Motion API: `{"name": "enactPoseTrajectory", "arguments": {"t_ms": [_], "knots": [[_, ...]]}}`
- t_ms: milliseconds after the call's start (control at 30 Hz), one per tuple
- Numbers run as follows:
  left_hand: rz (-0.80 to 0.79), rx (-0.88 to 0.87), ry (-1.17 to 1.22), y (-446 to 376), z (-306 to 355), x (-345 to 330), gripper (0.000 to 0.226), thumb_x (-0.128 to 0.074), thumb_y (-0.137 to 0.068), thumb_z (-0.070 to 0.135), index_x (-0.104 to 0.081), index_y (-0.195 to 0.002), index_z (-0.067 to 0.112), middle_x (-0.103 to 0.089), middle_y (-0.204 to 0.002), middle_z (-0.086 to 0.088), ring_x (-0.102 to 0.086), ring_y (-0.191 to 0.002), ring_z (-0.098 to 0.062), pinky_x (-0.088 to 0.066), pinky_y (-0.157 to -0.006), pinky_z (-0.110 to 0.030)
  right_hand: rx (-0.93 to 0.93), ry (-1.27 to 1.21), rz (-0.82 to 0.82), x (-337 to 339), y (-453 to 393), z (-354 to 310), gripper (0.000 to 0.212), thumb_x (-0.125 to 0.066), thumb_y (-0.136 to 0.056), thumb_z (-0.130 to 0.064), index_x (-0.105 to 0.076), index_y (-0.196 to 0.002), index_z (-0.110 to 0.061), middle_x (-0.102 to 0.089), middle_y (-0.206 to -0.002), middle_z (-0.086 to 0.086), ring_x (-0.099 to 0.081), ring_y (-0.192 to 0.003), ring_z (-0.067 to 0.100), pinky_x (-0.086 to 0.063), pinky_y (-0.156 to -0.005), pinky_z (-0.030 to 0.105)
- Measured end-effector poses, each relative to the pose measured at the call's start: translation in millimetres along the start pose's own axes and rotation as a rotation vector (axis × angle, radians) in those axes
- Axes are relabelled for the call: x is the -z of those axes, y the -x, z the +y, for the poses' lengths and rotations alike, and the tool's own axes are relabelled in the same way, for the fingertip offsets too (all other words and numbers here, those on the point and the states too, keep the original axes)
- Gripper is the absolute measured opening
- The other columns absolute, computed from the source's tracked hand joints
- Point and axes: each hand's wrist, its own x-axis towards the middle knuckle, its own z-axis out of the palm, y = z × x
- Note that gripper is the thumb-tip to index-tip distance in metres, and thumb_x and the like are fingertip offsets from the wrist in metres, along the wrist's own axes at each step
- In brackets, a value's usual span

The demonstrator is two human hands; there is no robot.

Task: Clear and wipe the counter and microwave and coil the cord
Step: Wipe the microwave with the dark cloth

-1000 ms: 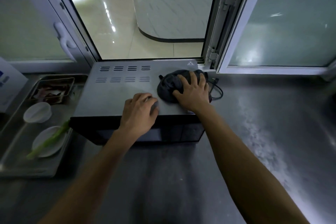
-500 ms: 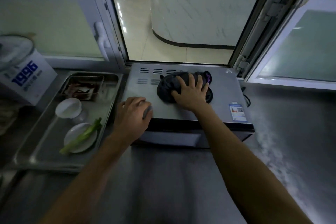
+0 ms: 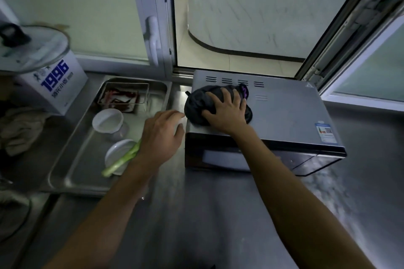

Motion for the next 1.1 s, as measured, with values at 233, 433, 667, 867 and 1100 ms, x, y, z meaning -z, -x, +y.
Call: {"name": "enactPoseTrajectory", "arguments": {"t_ms": [233, 433, 667, 867, 1100], "knots": [[-0.031, -0.029, 0.055, -16, 7, -1, 0.028, -0.057, -0.095, 0.023, -0.062, -0.121, 0.015, -0.066, -0.117, -0.003, -0.059, -0.109, -0.026, -0.05, -0.088, -0.046, 0.008, 0.002, 0.09, -14, 61, -9, 0.066, -0.043, -0.09, -0.062, -0.025, -0.15, -0.041, -0.012, -0.164, 0.002, 0.005, -0.151, 0.033, 0.0, -0.121, 0.059], [-0.118, -0.129, 0.033, -31, 39, -20, 0.025, -0.053, -0.096, 0.03, -0.063, -0.117, 0.02, -0.065, -0.116, 0.002, -0.057, -0.111, -0.023, -0.049, -0.088, -0.045, -0.131, -0.025, 0.151, -8, 95, 38, 0.065, -0.044, -0.088, -0.058, -0.027, -0.149, -0.042, -0.015, -0.163, 0.0, 0.002, -0.151, 0.032, -0.001, -0.122, 0.057], [-0.21, -0.259, -0.022, -43, 101, -51, 0.032, -0.051, -0.097, 0.033, -0.068, -0.116, 0.013, -0.064, -0.12, -0.001, -0.056, -0.115, -0.025, -0.049, -0.091, -0.05, -0.301, -0.039, 0.196, 16, 118, 133, 0.064, -0.044, -0.086, -0.059, -0.029, -0.147, -0.044, -0.018, -0.161, 0.0, -0.003, -0.15, 0.031, -0.005, -0.121, 0.056], [-0.267, -0.294, -0.056, -57, 164, -82, 0.035, -0.05, -0.098, 0.034, -0.066, -0.122, 0.015, -0.061, -0.128, -0.001, -0.052, -0.121, -0.024, -0.046, -0.096, -0.048, -0.386, -0.052, 0.207, 34, 122, 203, 0.063, -0.048, -0.088, -0.057, -0.03, -0.148, -0.045, -0.018, -0.162, 0.0, -0.003, -0.15, 0.032, -0.006, -0.121, 0.056], [-0.304, -0.296, -0.128, -65, 210, -112, 0.03, -0.051, -0.096, 0.031, -0.067, -0.117, 0.017, -0.06, -0.125, 0.004, -0.053, -0.116, -0.02, -0.047, -0.093, -0.043, -0.403, -0.191, 0.171, 50, 98, 252, 0.064, -0.051, -0.086, -0.055, -0.029, -0.146, -0.046, -0.013, -0.161, 0.0, -0.009, -0.144, 0.042, -0.021, -0.117, 0.057]]}}
